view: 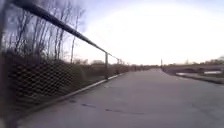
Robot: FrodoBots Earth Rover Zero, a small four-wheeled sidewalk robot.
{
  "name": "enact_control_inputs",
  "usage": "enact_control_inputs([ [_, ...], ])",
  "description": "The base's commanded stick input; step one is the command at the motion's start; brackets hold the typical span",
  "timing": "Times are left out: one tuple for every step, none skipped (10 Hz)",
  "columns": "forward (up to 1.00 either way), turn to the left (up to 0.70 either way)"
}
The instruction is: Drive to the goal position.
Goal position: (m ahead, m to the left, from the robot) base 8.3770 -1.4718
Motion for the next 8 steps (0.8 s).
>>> enact_control_inputs([
  [1.00,0.00],
  [0.86,0.01],
  [0.48,0.01],
  [0.48,0.01],
  [0.48,0.01],
  [0.42,0.01],
  [0.11,0.01],
  [0.10,0.01],
])
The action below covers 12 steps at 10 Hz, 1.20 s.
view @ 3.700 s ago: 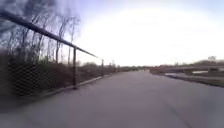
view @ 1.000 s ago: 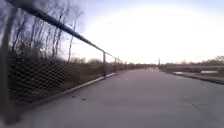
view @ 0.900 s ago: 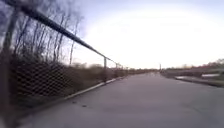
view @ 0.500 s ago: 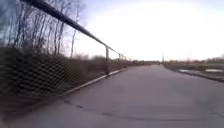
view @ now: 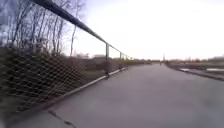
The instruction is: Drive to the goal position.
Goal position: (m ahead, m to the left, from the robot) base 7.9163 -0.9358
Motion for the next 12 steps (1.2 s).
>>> enact_control_inputs([
  [0.09,0.01],
  [0.08,0.01],
  [0.08,0.01],
  [0.08,0.01],
  [0.06,0.01],
  [0.06,-0.04],
  [0.06,-0.10],
  [0.06,-0.11],
  [0.07,-0.11],
  [0.06,-0.10],
  [0.07,-0.07],
  [0.06,-0.03],
])
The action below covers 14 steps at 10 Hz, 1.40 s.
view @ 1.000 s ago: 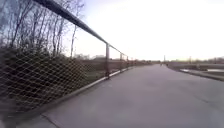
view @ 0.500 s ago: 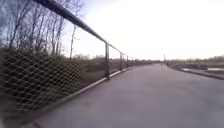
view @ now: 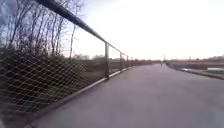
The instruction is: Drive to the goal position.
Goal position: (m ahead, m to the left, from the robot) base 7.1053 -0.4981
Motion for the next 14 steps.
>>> enact_control_inputs([
  [0.07,0.01],
  [0.06,0.01],
  [0.06,0.01],
  [0.06,0.01],
  [0.07,0.01],
  [0.07,0.01],
  [0.07,0.02],
  [0.06,0.02],
  [0.07,0.02],
  [0.06,0.02],
  [0.06,0.02],
  [0.06,0.02],
  [0.06,0.02],
  [0.07,0.02],
])
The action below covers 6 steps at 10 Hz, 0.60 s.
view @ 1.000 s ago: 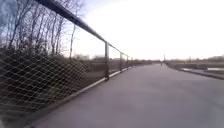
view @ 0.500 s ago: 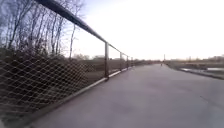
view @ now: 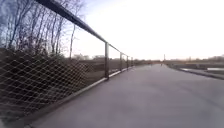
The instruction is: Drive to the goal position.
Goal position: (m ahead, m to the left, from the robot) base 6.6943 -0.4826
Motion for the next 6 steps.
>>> enact_control_inputs([
  [0.07,0.02],
  [0.06,0.02],
  [0.07,0.02],
  [0.06,0.02],
  [0.06,0.02],
  [0.07,0.02],
])
